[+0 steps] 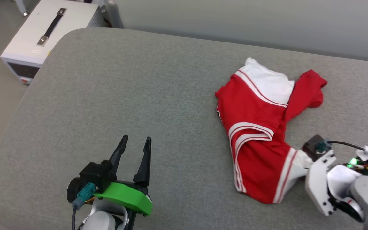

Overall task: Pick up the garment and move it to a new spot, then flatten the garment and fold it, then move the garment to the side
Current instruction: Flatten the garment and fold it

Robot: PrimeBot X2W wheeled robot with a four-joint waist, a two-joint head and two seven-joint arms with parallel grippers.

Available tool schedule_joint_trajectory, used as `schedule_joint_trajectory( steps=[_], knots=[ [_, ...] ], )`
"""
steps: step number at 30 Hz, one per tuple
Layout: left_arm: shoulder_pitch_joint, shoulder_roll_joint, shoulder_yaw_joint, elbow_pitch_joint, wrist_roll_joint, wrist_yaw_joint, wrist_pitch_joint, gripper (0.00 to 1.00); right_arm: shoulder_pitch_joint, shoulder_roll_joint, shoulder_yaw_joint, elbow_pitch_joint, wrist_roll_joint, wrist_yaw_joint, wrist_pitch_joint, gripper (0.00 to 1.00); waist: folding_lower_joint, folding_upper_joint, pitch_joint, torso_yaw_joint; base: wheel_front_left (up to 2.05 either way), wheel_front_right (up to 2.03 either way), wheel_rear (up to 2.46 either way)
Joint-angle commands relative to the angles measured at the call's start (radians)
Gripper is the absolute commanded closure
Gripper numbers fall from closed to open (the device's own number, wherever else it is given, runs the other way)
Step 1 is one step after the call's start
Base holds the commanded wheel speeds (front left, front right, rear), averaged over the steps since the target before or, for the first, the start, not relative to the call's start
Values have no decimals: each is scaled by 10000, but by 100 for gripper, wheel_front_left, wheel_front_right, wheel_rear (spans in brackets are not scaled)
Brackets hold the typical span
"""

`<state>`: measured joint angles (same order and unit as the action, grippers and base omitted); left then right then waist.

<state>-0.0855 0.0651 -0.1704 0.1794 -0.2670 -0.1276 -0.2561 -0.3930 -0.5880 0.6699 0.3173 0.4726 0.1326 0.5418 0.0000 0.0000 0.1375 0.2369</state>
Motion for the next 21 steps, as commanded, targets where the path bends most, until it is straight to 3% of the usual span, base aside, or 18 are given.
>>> schedule_joint_trajectory(
  steps=[1, 5, 9, 15, 20, 21],
  knots=[
    [-17, 15, 2, -1, -64, -30, -57, 0, 364, -415, -219, 52, 63, -19, 175, 100, 0, 0, -381, -666, 0, 0, 0],
    [39, 19, -64, 29, -64, -30, -57, 0, 824, -1203, -996, -61, 59, -19, 427, 100, 0, 0, -494, -981, 0, 0, 0],
    [105, 47, -110, 86, -75, -30, -57, 0, 1373, -1495, -1804, 15, -100, -19, 587, 100, 0, 0, -593, -1155, 0, 0, 0],
    [173, 129, -215, 208, -155, -30, -57, 0, 2278, -1024, -3027, 505, -757, -19, 438, 100, 0, 0, -660, -1323, 0, 0, 0],
    [199, 242, -274, 316, -200, -30, -57, 0, 2608, -213, -3799, 746, -1194, -19, -272, 100, 0, 0, -735, -1527, 0, 0, 0],
    [199, 259, -283, 335, -205, -30, -57, 0, 2600, -85, -3924, 764, -1274, -19, -477, 3, 0, 0, -756, -1573, 0, 0, 0]
  ],
)
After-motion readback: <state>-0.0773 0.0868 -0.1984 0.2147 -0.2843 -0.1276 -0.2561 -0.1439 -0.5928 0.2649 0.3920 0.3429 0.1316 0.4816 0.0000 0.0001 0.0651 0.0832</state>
